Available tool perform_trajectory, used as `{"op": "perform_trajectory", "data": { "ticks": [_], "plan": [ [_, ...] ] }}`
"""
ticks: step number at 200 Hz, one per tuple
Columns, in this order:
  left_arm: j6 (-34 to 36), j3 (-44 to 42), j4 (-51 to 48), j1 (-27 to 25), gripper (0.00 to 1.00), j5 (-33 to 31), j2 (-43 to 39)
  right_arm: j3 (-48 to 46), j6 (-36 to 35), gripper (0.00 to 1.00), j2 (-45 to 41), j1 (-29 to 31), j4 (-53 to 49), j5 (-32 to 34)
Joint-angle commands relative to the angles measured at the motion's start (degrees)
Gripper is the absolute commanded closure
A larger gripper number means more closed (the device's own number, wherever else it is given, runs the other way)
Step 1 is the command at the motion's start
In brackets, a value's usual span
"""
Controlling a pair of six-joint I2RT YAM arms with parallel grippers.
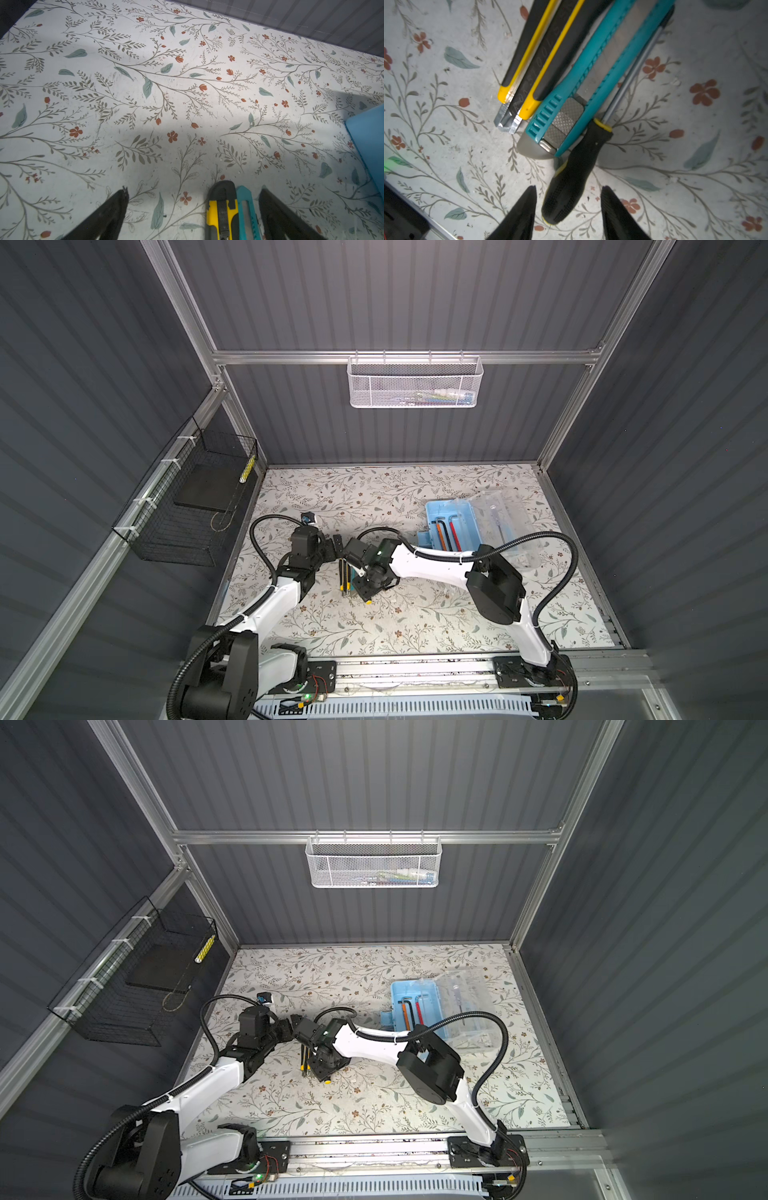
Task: Pack the tool kit
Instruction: 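Move the right gripper over the black-and-yellow screwdriver beside the knives, then grasp the black-and-yellow screwdriver handle with the right gripper, then carry the black-and-yellow screwdriver over the clear lid with the right gripper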
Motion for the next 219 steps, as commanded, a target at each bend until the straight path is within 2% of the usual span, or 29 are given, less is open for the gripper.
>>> {"op": "perform_trajectory", "data": {
  "ticks": [1, 24, 63, 102, 130, 177, 219],
  "plan": [
    [-0.81, -0.92, -1.07, 0.30, 0.00, -1.99, -2.10, 2.18, 0.93, 0.47, 1.02, 0.13, -2.89, 0.41],
    [-0.74, -1.21, -1.42, 0.30, 0.00, -3.01, -2.86, 4.04, 1.16, 0.48, 2.71, -0.02, -4.98, 1.40],
    [-0.38, -0.45, -1.68, 0.30, 0.00, -2.38, -1.66, 6.33, 0.11, 0.55, 4.61, -0.06, -7.51, 4.53],
    [-0.29, -0.21, -1.78, 0.30, 0.00, -2.20, -1.19, 8.56, -0.89, 0.58, 7.36, -0.05, -9.96, 3.61],
    [-0.22, -0.08, -1.76, 0.30, 0.00, -2.16, -1.14, 6.17, -0.34, 0.62, 4.51, -0.28, -8.50, 4.77],
    [-0.12, 0.28, -1.95, 0.30, 0.00, -1.98, -0.55, 2.57, 0.44, 0.75, 0.04, -1.80, -6.24, 4.11],
    [-0.03, 0.28, -1.95, 0.30, 0.00, -1.80, -0.64, -2.18, -0.77, 0.83, -6.26, -4.26, -5.36, 7.32]
  ]
}}
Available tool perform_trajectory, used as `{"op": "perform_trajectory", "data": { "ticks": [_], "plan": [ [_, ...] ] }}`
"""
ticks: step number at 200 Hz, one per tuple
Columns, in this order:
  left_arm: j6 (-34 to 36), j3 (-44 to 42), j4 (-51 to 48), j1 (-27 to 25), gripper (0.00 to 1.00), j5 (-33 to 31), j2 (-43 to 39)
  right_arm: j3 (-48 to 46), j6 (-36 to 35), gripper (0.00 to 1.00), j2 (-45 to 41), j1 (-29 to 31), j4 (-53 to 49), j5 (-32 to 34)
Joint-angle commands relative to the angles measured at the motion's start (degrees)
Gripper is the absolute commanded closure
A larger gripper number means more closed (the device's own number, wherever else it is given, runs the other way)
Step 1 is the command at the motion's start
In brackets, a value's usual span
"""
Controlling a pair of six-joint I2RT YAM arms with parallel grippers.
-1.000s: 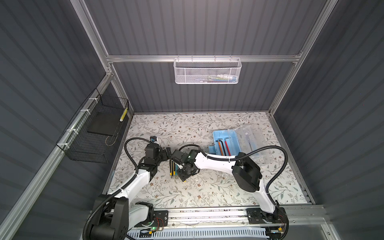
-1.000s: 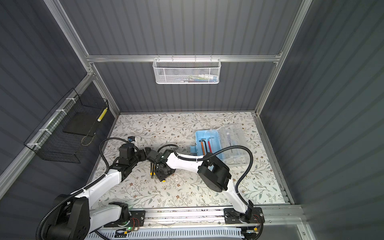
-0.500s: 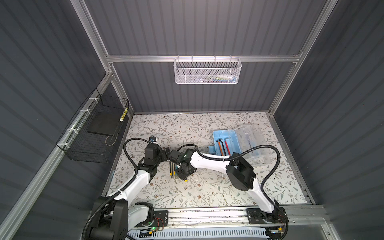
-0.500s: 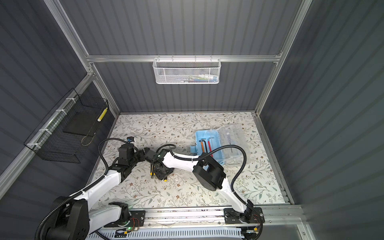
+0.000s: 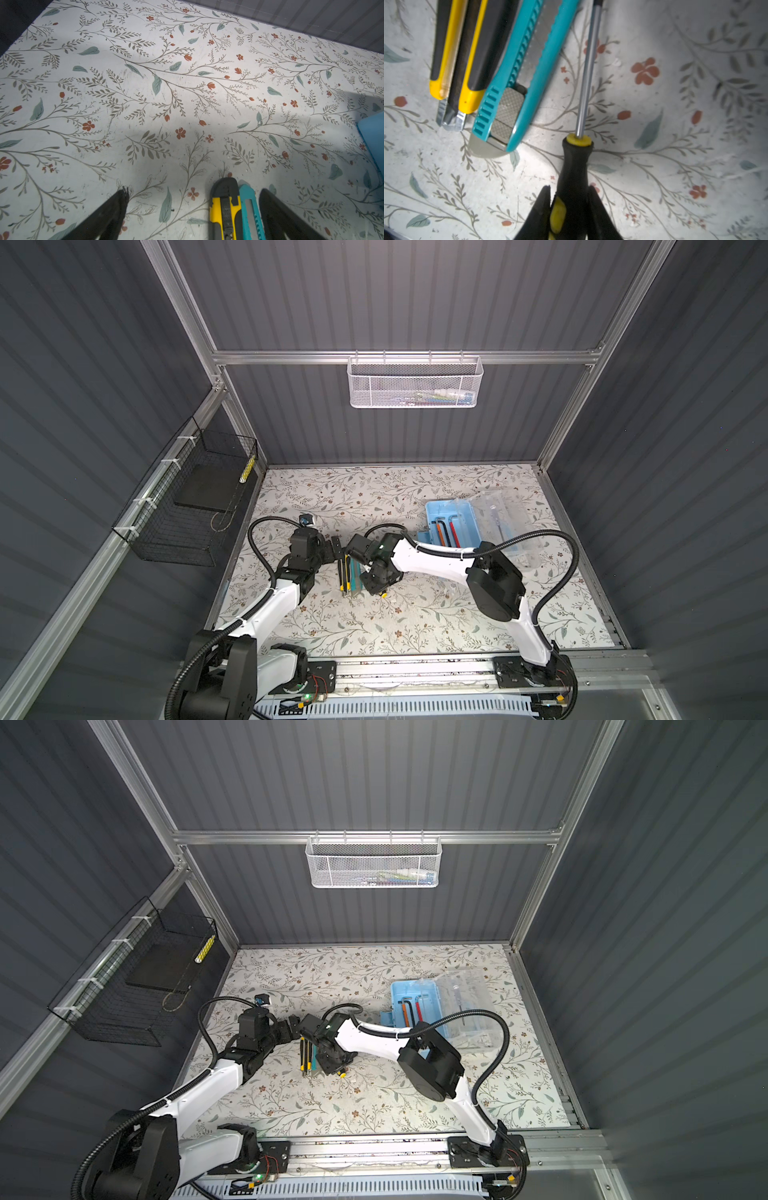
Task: Pack the tool kit
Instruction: 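Carry the black-and-yellow screwdriver over the clear lid with the right gripper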
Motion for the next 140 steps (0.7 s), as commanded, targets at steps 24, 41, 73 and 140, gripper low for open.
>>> {"op": "perform_trajectory", "data": {
  "ticks": [24, 41, 73, 140],
  "plan": [
    [0.36, 0.96, -0.65, 0.30, 0.00, 0.38, 0.60, -5.72, -2.87, 0.86, -11.02, -4.46, -0.88, 7.83],
    [0.45, 1.46, -0.90, 0.32, 0.00, 0.58, 1.24, -9.15, -5.31, 0.88, -16.27, -8.25, -0.89, 9.77],
    [0.54, 1.36, -0.86, 0.35, 0.00, 0.65, 1.06, -14.15, -11.42, 0.91, -24.74, -16.30, -2.28, 14.20],
    [0.49, 1.77, -1.03, 0.34, 0.00, 0.63, 1.64, -19.02, -15.56, 0.93, -35.33, -33.66, -7.07, 20.39]
  ]
}}
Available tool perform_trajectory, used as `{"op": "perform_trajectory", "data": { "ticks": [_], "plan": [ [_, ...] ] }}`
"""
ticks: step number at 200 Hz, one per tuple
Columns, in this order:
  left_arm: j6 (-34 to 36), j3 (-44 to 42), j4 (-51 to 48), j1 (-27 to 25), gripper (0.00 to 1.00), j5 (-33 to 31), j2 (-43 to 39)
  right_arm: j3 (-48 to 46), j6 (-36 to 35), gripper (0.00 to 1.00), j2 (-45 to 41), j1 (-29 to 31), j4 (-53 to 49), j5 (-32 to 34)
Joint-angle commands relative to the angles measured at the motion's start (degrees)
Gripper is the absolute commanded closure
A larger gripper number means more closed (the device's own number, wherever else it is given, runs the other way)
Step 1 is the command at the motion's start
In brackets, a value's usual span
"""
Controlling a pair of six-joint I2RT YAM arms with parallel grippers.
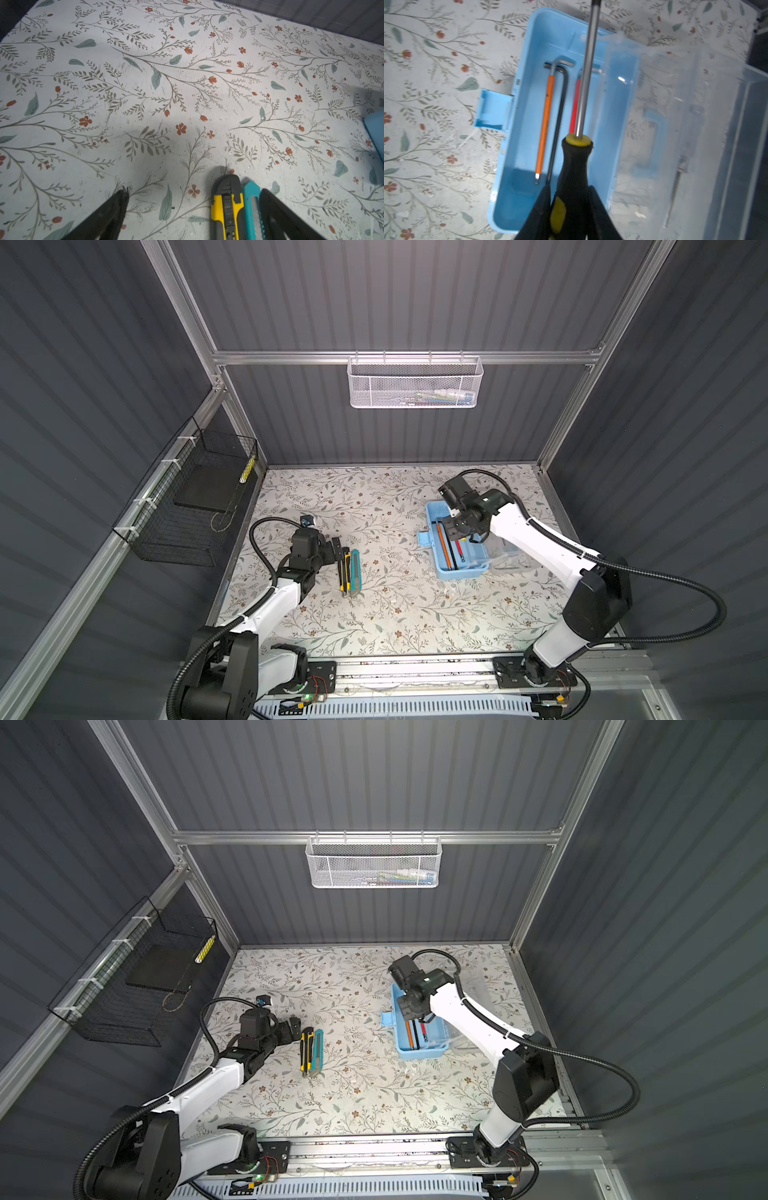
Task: Pack the tool kit
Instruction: 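Carry the black-and-yellow screwdriver over the clear lid with the right gripper, then release the black-and-yellow screwdriver into the clear lid and lift the right gripper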
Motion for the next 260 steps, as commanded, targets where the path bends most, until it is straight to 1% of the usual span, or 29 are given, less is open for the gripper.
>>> {"op": "perform_trajectory", "data": {
  "ticks": [1, 18, 45, 73, 87, 111, 124, 142, 158, 199, 224, 237, 247, 260],
  "plan": [
    [0.50, 1.70, -0.79, 0.32, 0.00, 0.42, 0.46, -1.66, -2.06, 0.93, -3.40, -4.43, -2.85, 3.48],
    [0.52, 1.75, -0.79, 0.30, 0.00, 0.50, 0.61, -3.55, -3.22, 0.93, -5.21, -7.71, -1.22, 3.26],
    [0.52, 1.70, -0.79, 0.29, 0.00, 0.51, 0.57, -6.45, -5.07, 0.94, -6.55, -11.10, 1.92, 4.27],
    [0.74, 1.98, -0.79, 0.34, 0.00, 0.93, 0.92, -7.76, -6.71, 0.93, -5.31, -15.55, 3.21, 3.71],
    [0.87, 2.23, -0.88, 0.33, 0.00, 1.26, 1.24, -8.29, -7.47, 0.93, -4.10, -16.99, 3.61, 4.75],
    [0.87, 2.51, -1.06, 0.30, 0.00, 1.13, 1.69, -9.15, -9.06, 0.92, -3.39, -18.11, 4.87, 6.27],
    [0.87, 2.59, -1.14, 0.30, 0.00, 1.20, 1.78, -9.48, -9.89, 0.90, -3.17, -18.86, 5.27, 6.83],
    [0.87, 2.62, -1.11, 0.30, 0.00, 1.24, 1.87, -10.23, -10.69, 0.88, -3.05, -20.13, 6.42, 5.84],
    [0.85, 2.63, -1.14, 0.33, 0.00, 1.22, 1.87, -10.86, -10.53, 0.84, -2.87, -21.04, 7.22, 4.17],
    [0.96, 2.90, -1.30, 0.30, 0.00, 1.26, 2.30, -11.22, -9.57, 0.81, -2.44, -21.16, 8.38, 0.93],
    [0.96, 3.01, -1.32, 0.30, 0.00, 1.37, 2.40, -11.40, -9.00, 0.80, -2.79, -21.07, 8.54, 0.52],
    [0.96, 2.98, -1.32, 0.34, 0.00, 1.36, 2.32, -11.31, -8.85, 0.77, -2.82, -20.90, 8.06, 1.17],
    [0.96, 2.98, -1.23, 0.31, 0.00, 1.37, 2.31, -11.23, -9.02, 0.72, -2.82, -20.82, 7.82, 1.45],
    [0.96, 2.92, -1.24, 0.30, 0.00, 1.39, 2.31, -11.30, -9.20, 0.70, -3.00, -20.67, 7.60, 1.42]
  ]
}}
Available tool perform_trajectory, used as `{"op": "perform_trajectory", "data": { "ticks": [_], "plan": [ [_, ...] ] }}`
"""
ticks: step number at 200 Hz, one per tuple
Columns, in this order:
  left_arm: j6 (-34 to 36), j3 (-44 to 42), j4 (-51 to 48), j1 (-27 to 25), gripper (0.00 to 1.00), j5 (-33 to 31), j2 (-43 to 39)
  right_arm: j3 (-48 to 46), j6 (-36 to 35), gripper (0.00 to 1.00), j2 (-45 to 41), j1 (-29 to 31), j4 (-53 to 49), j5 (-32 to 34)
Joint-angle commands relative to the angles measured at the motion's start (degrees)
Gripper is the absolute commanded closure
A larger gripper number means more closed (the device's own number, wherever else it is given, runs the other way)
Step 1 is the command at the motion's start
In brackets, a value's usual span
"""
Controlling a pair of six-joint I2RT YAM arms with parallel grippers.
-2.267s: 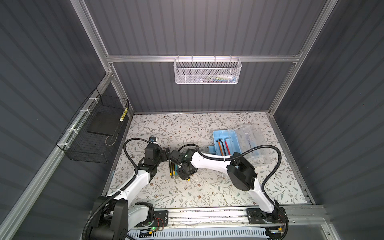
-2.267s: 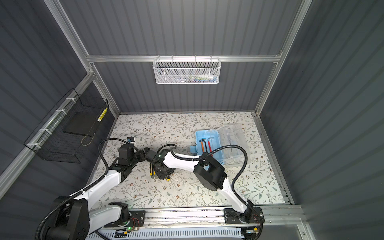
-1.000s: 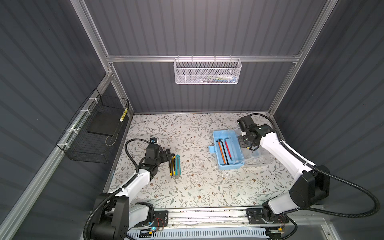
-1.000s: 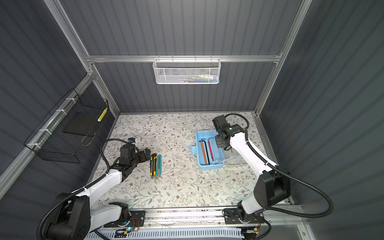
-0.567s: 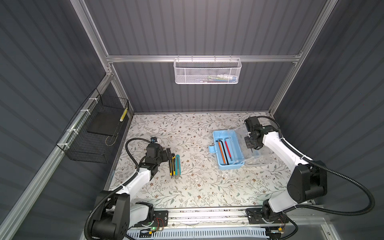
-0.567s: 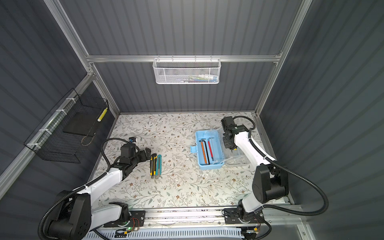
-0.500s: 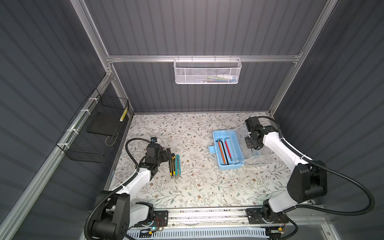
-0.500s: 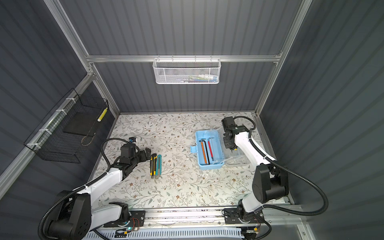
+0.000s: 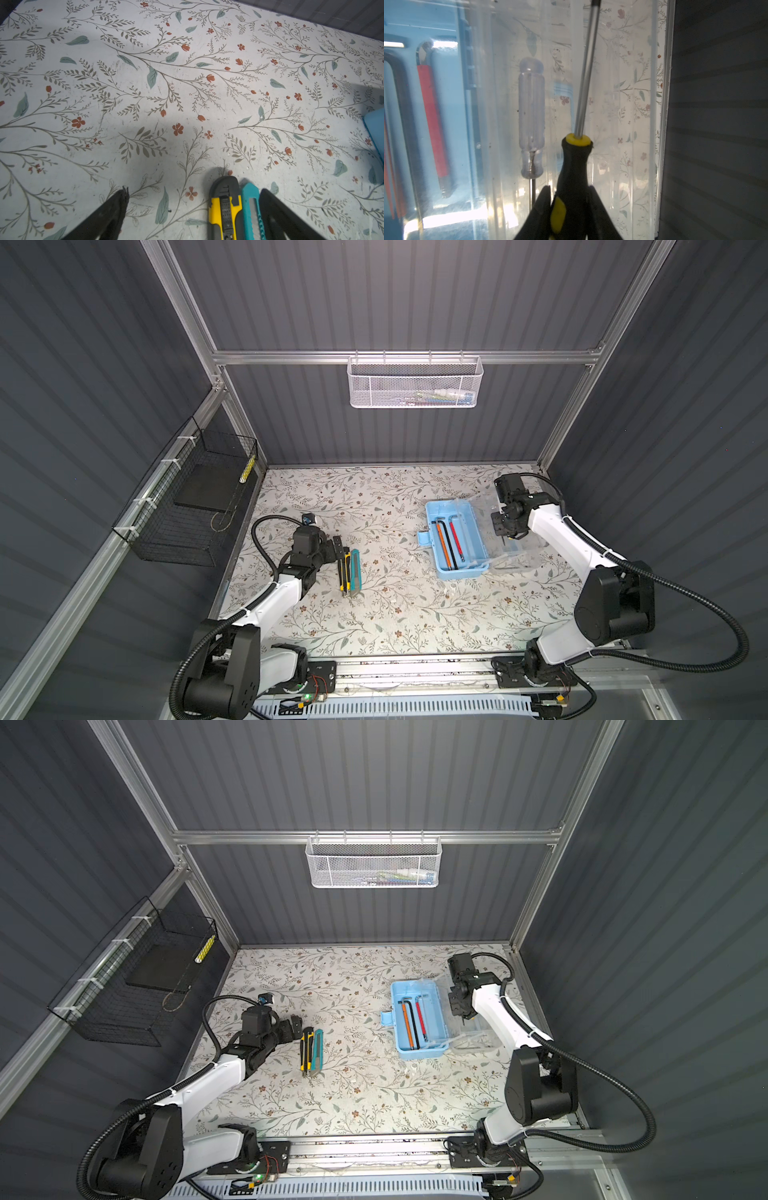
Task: Pack the tool kit
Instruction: 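Release the black-and-yellow screwdriver into the clear lid and lift the right gripper, then move the right gripper over the teal utility knife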
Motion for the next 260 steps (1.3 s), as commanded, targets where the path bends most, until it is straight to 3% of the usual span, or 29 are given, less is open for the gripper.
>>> {"op": "perform_trajectory", "data": {
  "ticks": [1, 67, 97, 143, 167, 192, 235, 260],
  "plan": [
    [0.91, 1.53, -0.84, 0.30, 0.00, 0.52, 0.30, -0.53, 0.00, 0.69, 0.08, 0.24, -0.56, -0.32],
    [0.91, 1.60, -0.88, 0.30, 0.00, 0.51, 0.38, 2.64, 0.23, 0.56, -2.44, 2.82, -2.53, 0.76],
    [0.78, 1.38, -0.80, 0.30, 0.00, 0.25, 0.13, 7.31, 3.12, 0.51, -4.50, 8.29, -5.11, 0.20],
    [-0.29, 0.64, -0.89, 0.39, 0.00, -1.83, -0.96, 9.27, 14.48, 0.46, -2.71, 24.15, 1.56, -15.61],
    [-1.64, 0.24, -0.99, 1.36, 0.00, -2.66, -1.53, 10.19, 17.68, 0.45, 3.09, 30.30, 5.61, -16.75],
    [-2.45, 0.58, -1.27, 3.16, 0.00, -1.28, -0.39, 15.82, 16.16, 0.43, 12.29, 34.98, 4.87, -16.52],
    [-4.86, 0.07, -1.69, 6.39, 0.00, -0.74, -0.66, 24.29, 18.21, 0.42, 25.85, 39.58, 10.41, -26.64],
    [-5.06, 0.02, -1.67, 7.06, 0.00, -0.13, -0.41, 30.80, 18.70, 0.42, 32.40, 41.75, 10.85, -28.76]
  ]
}}
